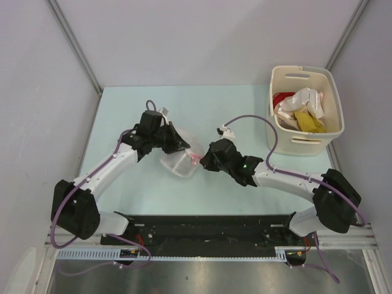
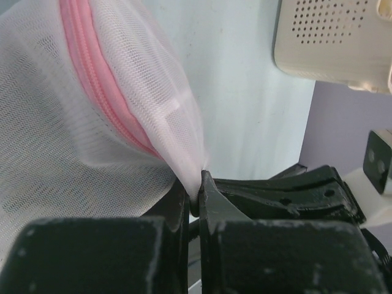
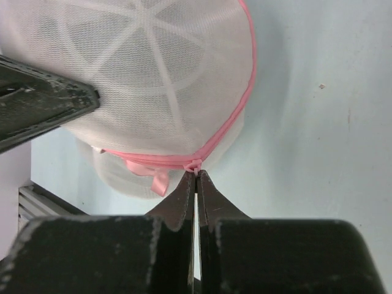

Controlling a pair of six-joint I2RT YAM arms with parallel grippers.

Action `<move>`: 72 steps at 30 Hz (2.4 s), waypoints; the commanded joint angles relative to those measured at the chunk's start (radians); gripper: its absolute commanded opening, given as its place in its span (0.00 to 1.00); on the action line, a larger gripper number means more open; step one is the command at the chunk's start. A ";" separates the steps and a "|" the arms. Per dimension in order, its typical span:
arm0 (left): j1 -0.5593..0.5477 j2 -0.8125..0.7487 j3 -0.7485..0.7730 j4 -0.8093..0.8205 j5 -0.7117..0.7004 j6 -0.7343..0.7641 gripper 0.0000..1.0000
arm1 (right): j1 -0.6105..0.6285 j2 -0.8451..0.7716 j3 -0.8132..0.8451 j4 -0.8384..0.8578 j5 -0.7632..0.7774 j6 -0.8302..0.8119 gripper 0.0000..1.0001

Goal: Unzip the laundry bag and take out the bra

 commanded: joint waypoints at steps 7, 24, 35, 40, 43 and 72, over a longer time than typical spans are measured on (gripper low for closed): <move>0.021 0.033 0.121 -0.020 0.117 0.216 0.00 | -0.029 -0.053 -0.025 -0.024 -0.064 -0.116 0.00; 0.027 0.279 0.300 0.064 0.582 0.367 0.05 | -0.120 -0.156 -0.060 0.005 -0.107 -0.147 0.00; 0.036 0.152 0.356 -0.192 0.187 0.359 0.96 | -0.055 -0.164 -0.054 -0.058 0.020 -0.072 0.00; 0.040 -0.032 0.097 -0.076 0.157 0.154 0.93 | -0.057 -0.165 -0.054 -0.047 0.010 -0.076 0.00; 0.037 -0.110 -0.032 0.044 0.182 0.001 0.89 | -0.057 -0.165 -0.054 -0.041 0.006 -0.072 0.00; -0.038 -0.217 -0.083 -0.091 0.137 -0.389 0.90 | -0.052 -0.105 -0.054 -0.009 -0.013 -0.016 0.00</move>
